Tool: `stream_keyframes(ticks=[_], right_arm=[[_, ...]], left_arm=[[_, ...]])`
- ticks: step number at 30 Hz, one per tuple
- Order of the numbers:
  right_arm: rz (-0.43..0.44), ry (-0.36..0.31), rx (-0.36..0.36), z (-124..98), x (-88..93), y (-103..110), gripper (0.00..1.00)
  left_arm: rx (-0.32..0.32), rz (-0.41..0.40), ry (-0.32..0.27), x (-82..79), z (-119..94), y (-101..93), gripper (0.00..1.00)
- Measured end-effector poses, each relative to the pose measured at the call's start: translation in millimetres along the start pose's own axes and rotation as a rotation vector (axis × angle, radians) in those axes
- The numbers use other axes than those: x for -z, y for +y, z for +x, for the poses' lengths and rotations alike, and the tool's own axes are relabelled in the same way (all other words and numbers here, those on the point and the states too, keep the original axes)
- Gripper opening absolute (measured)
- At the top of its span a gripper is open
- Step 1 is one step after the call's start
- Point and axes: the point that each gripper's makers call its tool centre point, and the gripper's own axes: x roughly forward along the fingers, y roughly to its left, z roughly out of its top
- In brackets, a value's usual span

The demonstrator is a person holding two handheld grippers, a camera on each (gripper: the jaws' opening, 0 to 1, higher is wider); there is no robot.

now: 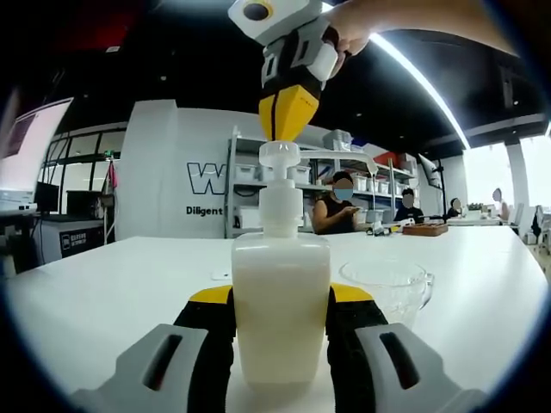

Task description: Hold the bottle steady, press the pump all the way down and release, and repeat the specified number of times to dispense into the cup

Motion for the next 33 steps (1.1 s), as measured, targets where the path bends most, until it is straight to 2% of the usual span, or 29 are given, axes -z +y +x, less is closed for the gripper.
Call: stream_keyframes(ticks=[16, 33], right_arm=[[0.017, -0.057, 0.005, 0.5, 0.1, -0.3, 0.0], [0.021, -0.035, 0.0, 1.3, -1.6, -0.3, 0.0]], left_arm=[[-0.001, -0.001, -0.003, 0.1, -0.5, -0.2, 0.39], [-0.002, -0.002, -0.004, -0.8, 0.3, 0.5, 0.39]])
